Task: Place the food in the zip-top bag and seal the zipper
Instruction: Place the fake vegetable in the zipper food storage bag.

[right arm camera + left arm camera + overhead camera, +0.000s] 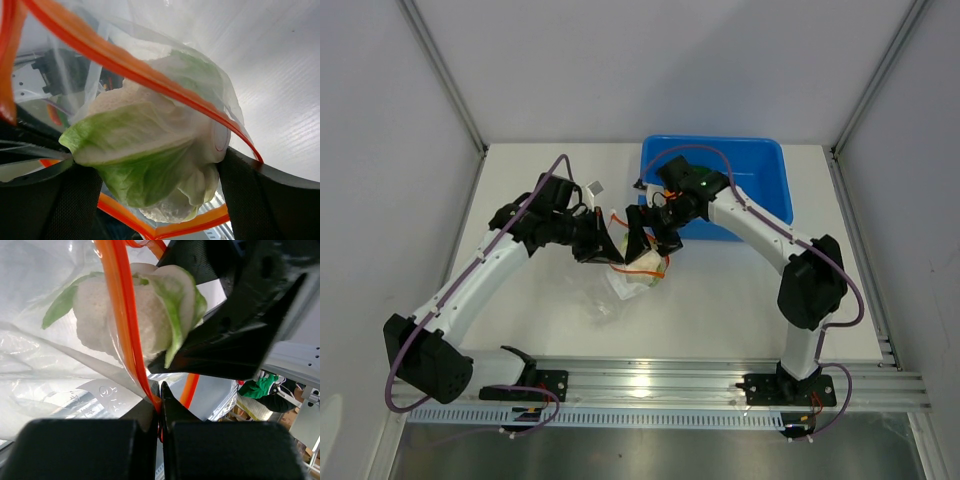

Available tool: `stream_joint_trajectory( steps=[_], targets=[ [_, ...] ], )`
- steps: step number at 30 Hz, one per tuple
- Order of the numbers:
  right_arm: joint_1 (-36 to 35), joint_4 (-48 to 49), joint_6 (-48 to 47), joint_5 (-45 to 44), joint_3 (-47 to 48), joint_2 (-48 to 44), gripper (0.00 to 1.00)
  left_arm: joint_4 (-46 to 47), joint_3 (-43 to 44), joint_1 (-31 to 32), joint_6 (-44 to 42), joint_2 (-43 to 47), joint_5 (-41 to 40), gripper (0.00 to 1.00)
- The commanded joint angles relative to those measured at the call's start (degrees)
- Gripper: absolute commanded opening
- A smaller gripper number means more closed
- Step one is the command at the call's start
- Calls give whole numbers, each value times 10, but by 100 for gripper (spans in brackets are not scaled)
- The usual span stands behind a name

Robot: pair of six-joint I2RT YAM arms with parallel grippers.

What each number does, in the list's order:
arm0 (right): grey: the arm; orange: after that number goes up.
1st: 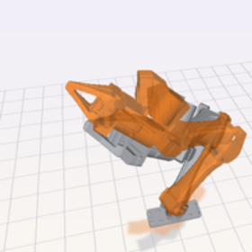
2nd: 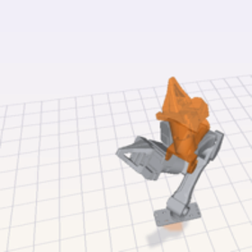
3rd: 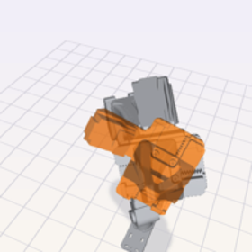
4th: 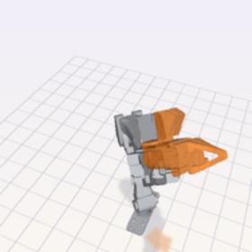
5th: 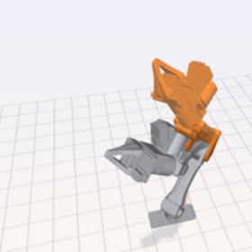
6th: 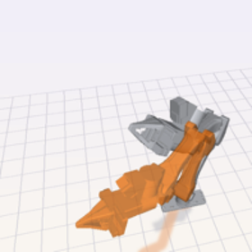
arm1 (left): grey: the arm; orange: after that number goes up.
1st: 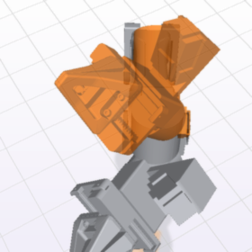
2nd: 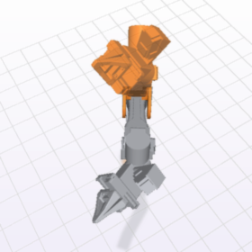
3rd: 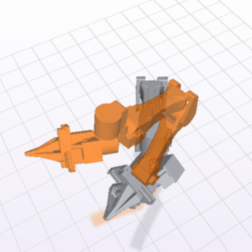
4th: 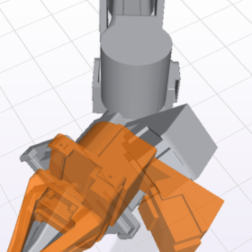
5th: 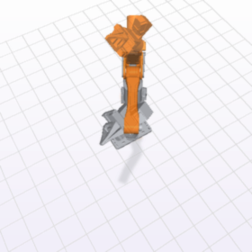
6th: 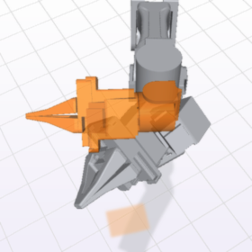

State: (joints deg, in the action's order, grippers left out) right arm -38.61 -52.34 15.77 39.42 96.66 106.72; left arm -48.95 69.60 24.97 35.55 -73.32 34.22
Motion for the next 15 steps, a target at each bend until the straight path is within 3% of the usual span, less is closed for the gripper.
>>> stream_joint_trajectory(
  steps=[1, 10, 11, 12, 15],
  targets=[
    [2, -2, -8, 5, 41, -41, 87, 10, 22, 3, -7, -1, 1, 1],
    [4, -38, -18, 15, 72, -50, 88, 16, 22, 3, -7, 12, 0, 1],
    [3, -40, -15, 13, 69, -49, 97, 17, 25, 3, -7, 13, 1, 1],
    [4, -43, -15, 11, 70, -47, 99, 18, 26, 3, -6, 13, 4, 0],
    [3, -38, -14, 8, 70, -48, 99, 15, 32, 3, -7, 15, 2, 1]
  ],
)
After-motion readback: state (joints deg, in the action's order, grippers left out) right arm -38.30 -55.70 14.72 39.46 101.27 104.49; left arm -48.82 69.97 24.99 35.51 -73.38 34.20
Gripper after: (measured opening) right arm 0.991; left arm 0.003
